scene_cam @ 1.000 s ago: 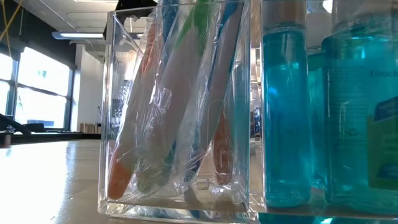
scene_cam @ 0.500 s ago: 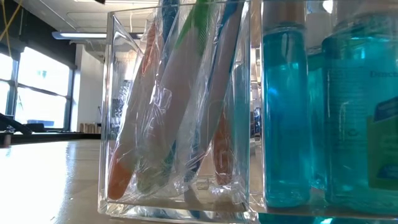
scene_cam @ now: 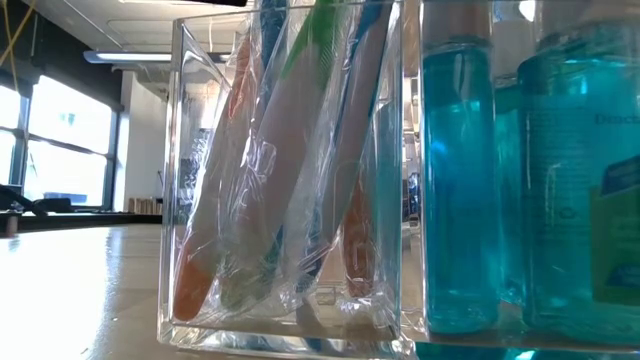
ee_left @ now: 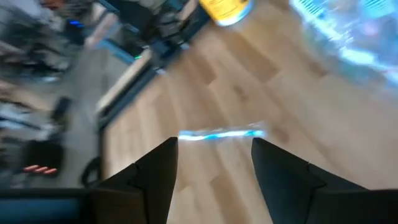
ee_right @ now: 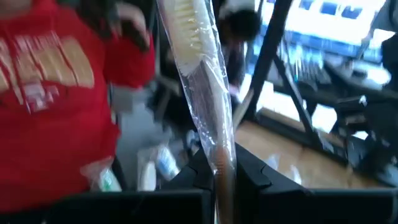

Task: Pick & Place toothbrushing station
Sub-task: Put the orange toothbrush into the transparent organizer

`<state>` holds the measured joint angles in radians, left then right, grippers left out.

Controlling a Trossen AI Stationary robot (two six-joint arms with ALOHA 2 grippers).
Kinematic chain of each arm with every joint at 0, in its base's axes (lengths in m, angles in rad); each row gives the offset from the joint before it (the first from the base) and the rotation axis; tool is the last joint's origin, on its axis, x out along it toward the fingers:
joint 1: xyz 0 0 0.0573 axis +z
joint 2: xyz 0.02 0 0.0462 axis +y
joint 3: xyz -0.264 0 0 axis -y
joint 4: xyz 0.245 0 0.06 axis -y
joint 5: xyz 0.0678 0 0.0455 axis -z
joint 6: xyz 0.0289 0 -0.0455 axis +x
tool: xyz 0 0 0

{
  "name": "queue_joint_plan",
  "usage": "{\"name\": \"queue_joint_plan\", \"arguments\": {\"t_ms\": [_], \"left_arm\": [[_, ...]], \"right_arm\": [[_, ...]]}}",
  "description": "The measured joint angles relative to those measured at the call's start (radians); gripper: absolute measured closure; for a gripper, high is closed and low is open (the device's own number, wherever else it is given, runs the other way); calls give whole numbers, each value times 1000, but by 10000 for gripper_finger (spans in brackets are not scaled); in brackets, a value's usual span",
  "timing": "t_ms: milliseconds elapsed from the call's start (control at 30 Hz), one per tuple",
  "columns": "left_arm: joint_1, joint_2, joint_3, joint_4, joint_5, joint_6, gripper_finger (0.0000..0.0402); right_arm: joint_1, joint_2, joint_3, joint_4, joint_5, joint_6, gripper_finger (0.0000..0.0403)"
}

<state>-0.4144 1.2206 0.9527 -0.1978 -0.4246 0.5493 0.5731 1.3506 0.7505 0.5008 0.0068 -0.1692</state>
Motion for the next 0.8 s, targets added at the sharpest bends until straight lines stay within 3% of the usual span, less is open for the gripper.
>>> {"name": "queue_joint_plan", "arguments": {"t_ms": [200, 400, 467, 600, 800], "left_arm": [[66, 0, 0, -8, 216, -40, 203], [84, 0, 0, -18, 362, -39, 203], [83, 6, 1, -17, 370, -38, 203], [83, 9, 1, -13, 370, -37, 203], [83, 9, 1, -14, 370, -40, 203]], "right_arm": [[-102, 0, -178, 391, -267, 99, 393], [-74, 98, -302, 727, -303, 157, 393], [-65, 155, -313, 824, -313, 156, 393], [-87, 259, -310, 963, -429, 173, 392], [-136, 359, -285, 994, -477, 247, 392]]}}
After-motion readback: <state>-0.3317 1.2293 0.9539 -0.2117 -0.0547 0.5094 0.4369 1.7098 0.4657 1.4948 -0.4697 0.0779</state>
